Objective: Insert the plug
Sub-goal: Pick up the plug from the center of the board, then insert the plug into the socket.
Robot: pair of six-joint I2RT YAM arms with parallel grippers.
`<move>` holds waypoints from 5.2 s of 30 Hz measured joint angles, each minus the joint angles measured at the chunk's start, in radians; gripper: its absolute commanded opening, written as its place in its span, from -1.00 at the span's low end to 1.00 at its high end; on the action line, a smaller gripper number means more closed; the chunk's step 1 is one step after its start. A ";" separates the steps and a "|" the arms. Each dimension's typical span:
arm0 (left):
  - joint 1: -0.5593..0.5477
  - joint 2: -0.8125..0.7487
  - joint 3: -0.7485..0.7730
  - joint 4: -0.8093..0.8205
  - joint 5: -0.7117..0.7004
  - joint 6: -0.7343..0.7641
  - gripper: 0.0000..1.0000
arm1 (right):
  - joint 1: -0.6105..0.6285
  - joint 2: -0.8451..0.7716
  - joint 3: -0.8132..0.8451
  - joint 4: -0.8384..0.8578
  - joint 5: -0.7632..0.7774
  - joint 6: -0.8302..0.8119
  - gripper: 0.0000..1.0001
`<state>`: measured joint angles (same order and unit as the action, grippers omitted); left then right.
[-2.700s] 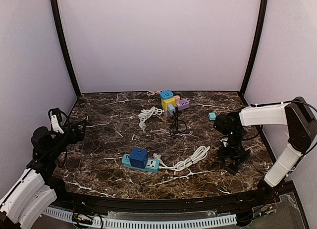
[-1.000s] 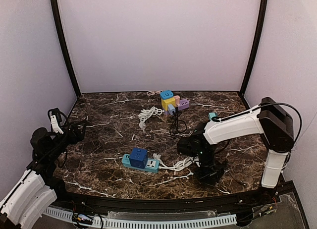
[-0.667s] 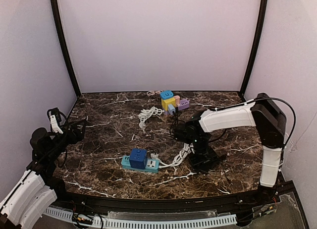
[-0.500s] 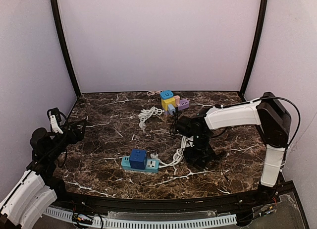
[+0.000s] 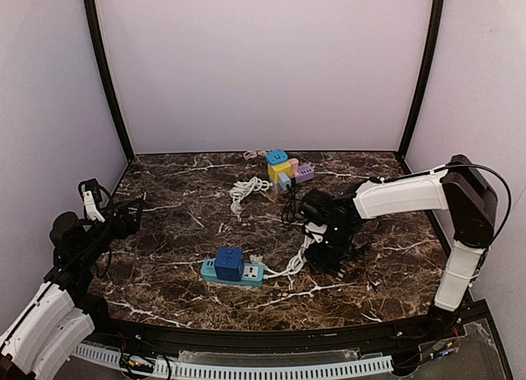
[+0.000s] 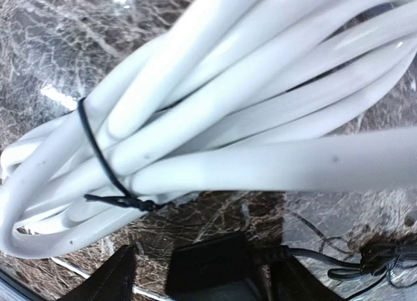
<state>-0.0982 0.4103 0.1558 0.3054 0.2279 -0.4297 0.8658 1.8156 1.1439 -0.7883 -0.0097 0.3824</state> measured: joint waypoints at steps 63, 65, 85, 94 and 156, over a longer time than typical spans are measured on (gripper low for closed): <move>-0.415 0.628 0.813 -0.359 0.306 0.321 0.46 | 0.430 0.082 0.315 1.336 0.686 -0.646 -1.00; -0.393 0.648 0.841 -0.336 0.343 0.278 0.43 | 0.428 0.082 0.302 1.304 0.643 -0.616 -1.00; -0.470 0.724 0.859 -0.419 0.305 0.345 0.18 | 0.428 0.079 0.263 1.229 0.607 -0.565 -1.00; -0.482 0.746 0.859 -0.465 0.323 0.393 -0.19 | 0.428 0.079 0.257 1.227 0.611 -0.584 -1.00; -0.617 1.247 1.183 -0.973 0.325 1.245 -0.99 | 0.264 -0.555 -0.328 0.802 0.054 -0.322 0.97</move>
<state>-0.7155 1.6569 1.3388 -0.6678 0.5533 0.8154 1.1294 1.2606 0.8154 0.0139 0.0441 0.0605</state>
